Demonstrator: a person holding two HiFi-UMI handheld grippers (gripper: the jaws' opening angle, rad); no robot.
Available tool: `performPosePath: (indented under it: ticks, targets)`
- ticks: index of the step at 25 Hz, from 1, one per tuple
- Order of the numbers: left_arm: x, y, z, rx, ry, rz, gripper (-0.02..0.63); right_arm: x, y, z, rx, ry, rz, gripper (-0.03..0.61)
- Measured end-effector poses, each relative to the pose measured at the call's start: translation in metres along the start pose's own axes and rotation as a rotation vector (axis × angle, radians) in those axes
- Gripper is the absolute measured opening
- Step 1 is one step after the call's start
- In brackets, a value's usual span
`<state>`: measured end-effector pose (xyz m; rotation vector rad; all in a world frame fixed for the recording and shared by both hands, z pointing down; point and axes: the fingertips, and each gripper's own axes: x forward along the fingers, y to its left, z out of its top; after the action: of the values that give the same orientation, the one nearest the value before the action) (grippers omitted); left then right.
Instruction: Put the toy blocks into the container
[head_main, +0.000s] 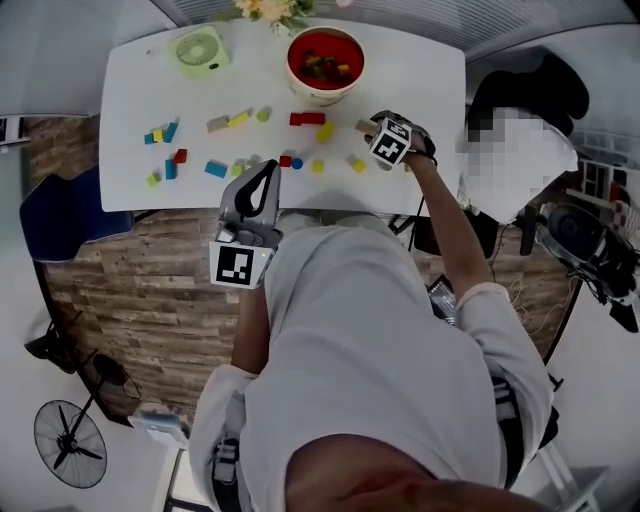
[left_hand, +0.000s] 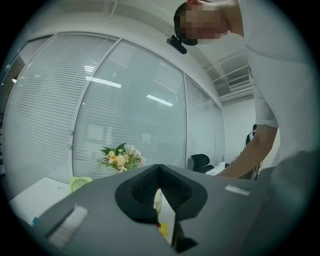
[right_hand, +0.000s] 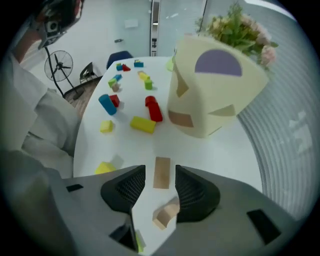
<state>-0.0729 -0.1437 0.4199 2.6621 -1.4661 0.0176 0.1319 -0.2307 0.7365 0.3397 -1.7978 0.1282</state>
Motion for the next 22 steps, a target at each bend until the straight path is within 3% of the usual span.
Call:
performPosePath:
  ticks: [5,9,12,15,18,22]
  targets:
    - [-0.02,0.005,-0.005,-0.019,0.019,0.089,-0.005,0.043,0.004,-0.018,-0.053,0.141,0.117,0.189]
    - [-0.036,0.009,-0.003,-0.018,0.02,0.153,-0.005,0.052,0.007,-0.024,-0.053,0.136,0.165,0.152]
    - [-0.04,0.013,-0.001,-0.002,0.021,0.178,-0.005,0.049,0.005,-0.027,-0.039,0.12,0.154,0.13]
    - [-0.037,0.013,0.006,0.019,0.007,0.176,-0.005,0.043,0.004,-0.02,0.008,0.035,0.13,0.13]
    - [-0.029,0.01,0.014,0.04,-0.003,0.149,-0.005,0.031,0.01,-0.018,0.119,-0.044,0.135,0.13]
    - [-0.01,0.004,0.02,0.059,-0.014,0.091,-0.005,-0.005,0.008,-0.001,0.238,-0.215,0.096,0.13]
